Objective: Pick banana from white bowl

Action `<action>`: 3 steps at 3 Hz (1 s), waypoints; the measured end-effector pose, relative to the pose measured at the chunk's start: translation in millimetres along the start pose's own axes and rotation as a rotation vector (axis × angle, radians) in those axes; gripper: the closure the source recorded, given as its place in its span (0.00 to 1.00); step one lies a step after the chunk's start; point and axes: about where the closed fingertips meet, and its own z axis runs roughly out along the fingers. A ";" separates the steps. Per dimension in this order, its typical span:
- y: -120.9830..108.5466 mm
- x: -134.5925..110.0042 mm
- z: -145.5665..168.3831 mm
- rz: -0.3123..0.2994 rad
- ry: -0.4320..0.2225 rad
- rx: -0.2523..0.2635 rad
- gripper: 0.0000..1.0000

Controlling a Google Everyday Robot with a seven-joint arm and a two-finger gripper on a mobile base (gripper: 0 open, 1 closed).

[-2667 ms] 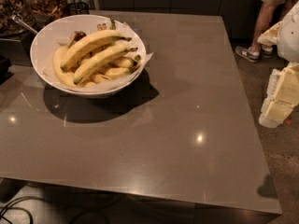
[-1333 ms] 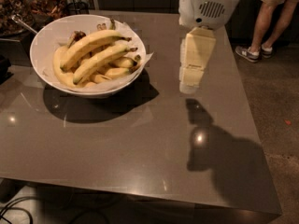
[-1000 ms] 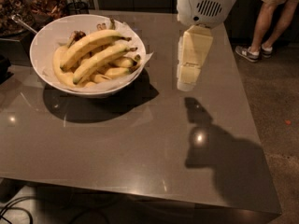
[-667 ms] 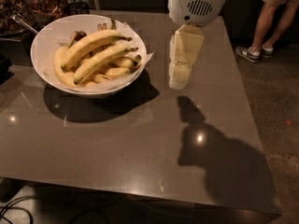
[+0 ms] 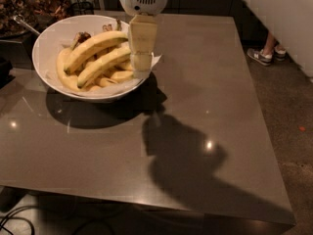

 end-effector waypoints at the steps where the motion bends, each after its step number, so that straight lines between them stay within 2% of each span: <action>1: -27.1 -35.4 15.9 -0.046 -0.021 -0.009 0.02; 2: -47.3 -58.3 29.4 -0.060 -0.040 -0.016 0.20; 3: -56.6 -69.9 44.1 -0.061 -0.047 -0.038 0.36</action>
Offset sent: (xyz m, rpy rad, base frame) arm 0.0325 0.0584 -0.0230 -0.1151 0.1731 0.0846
